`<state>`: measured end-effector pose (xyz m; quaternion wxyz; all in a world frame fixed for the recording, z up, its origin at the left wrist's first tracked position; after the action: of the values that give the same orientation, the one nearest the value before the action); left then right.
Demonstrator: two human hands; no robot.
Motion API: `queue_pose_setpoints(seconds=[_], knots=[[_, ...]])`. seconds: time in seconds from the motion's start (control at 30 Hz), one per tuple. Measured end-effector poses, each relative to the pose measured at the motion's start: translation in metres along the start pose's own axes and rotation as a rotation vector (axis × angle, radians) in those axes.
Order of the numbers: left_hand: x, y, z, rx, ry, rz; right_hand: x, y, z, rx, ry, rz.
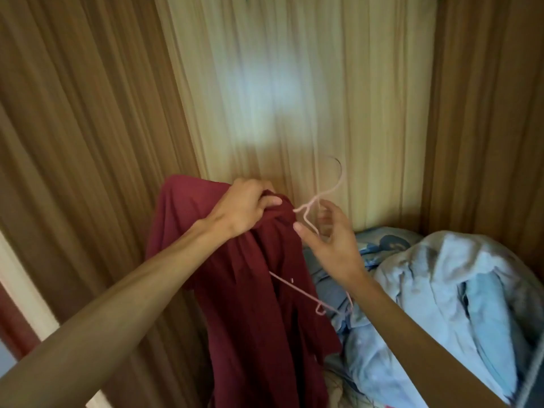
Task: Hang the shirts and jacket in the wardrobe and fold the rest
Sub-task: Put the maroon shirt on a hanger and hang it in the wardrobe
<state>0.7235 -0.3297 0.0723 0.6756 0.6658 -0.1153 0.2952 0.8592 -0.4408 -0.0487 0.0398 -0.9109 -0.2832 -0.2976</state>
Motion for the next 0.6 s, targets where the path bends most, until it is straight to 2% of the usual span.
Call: queue_pose_setpoints(seconds=[0.07, 0.1, 0.13, 0.23, 0.3, 0.4, 0.47, 0.53, 0.6], knots=[[0.005, 0.007, -0.01, -0.004, 0.042, 0.085, -0.017, 0.016, 0.003, -0.222, 0.155, 0.17], [0.007, 0.011, -0.014, -0.009, 0.063, 0.124, -0.026, 0.018, 0.004, -0.261, 0.224, 0.182], [0.009, 0.015, -0.017, -0.01, 0.076, 0.165, -0.032, 0.015, 0.013, -0.275, 0.25, 0.123], [0.012, 0.025, -0.014, -0.007, 0.081, 0.28, -0.045, -0.007, 0.048, -0.404, 0.1, -0.21], [0.012, 0.032, -0.008, -0.02, 0.068, 0.34, -0.05, -0.02, 0.073, -0.532, -0.02, -0.304], [0.005, 0.044, -0.002, -0.062, 0.043, 0.411, -0.048, -0.029, 0.093, -0.539, -0.145, -0.19], [-0.003, 0.053, -0.002, -0.07, 0.028, 0.455, -0.042, -0.037, 0.104, -0.54, -0.205, -0.192], [-0.011, 0.06, -0.006, -0.067, 0.023, 0.468, -0.034, -0.041, 0.107, -0.508, -0.208, -0.246], [-0.019, 0.067, -0.016, -0.052, 0.021, 0.439, -0.024, -0.036, 0.108, -0.444, -0.147, -0.201]])
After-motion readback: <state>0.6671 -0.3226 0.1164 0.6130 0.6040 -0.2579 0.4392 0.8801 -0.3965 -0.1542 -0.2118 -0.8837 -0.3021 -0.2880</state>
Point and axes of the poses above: each hand's wrist, its own x-axis towards the middle knuckle, its own y-axis out of the back of the hand, z = x × y, the point moved 4 cm from there along x, towards the middle knuckle, and after that the axes turned 4 degrees about -y, right-handed, at the moved point
